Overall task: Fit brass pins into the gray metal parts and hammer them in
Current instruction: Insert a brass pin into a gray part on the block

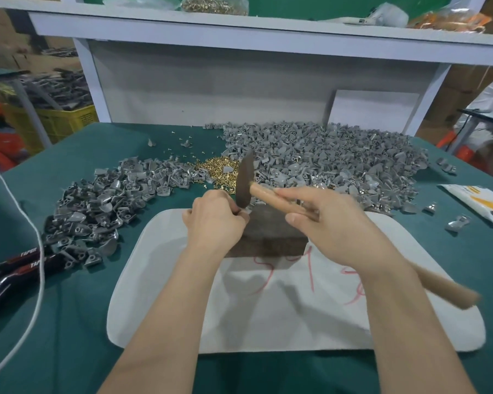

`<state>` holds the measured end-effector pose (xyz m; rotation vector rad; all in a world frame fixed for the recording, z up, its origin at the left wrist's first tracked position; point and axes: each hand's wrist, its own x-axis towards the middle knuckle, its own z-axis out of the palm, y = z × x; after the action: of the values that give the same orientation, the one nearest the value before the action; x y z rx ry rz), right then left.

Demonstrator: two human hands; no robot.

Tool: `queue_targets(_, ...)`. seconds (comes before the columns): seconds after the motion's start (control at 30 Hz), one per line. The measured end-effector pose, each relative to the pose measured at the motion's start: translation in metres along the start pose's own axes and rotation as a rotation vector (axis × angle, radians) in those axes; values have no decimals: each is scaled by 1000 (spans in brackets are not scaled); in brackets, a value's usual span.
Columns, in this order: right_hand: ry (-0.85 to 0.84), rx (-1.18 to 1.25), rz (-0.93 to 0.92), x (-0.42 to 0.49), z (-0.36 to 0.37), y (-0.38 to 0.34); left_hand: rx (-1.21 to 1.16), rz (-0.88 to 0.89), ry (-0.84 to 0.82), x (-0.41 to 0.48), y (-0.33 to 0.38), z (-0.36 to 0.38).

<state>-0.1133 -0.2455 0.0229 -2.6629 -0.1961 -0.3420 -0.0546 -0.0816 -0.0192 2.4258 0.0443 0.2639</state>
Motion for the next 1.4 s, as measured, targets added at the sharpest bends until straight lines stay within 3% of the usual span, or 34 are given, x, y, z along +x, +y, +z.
queue_targets(0.1, 45, -55, 6, 0, 2, 1, 9, 10, 2, 0, -1, 0)
queue_targets(0.23, 350, 102, -12, 0, -3, 3, -28, -2, 24, -1, 0, 0)
queue_targets(0.27, 362, 142, -18, 1, -5, 4, -26, -8, 22, -1, 1, 0)
queue_targets(0.37, 54, 19, -21, 1, -2, 5, -17, -32, -10, -2, 2, -2)
queue_targets(0.43, -40, -52, 16, 0, 0, 6, -11, -29, -23, -1, 3, -4)
queue_targets(0.53, 76, -74, 63, -1, -2, 7, -12, -29, -16, -3, 3, -5)
queue_targets(0.7, 339, 133, 57, 3, -2, 6, -3, 3, 0, -3, 3, -4)
queue_targets(0.93, 102, 294, 76, 15, 27, 12, -28, 67, -133, -6, 7, -7)
queue_targets(1.07, 156, 163, 230, 21, 44, 3, -22, 122, -167, -9, 11, -6)
queue_targets(1.4, 177, -67, 198, 22, 52, -12, -15, 139, -160, -11, 15, -4)
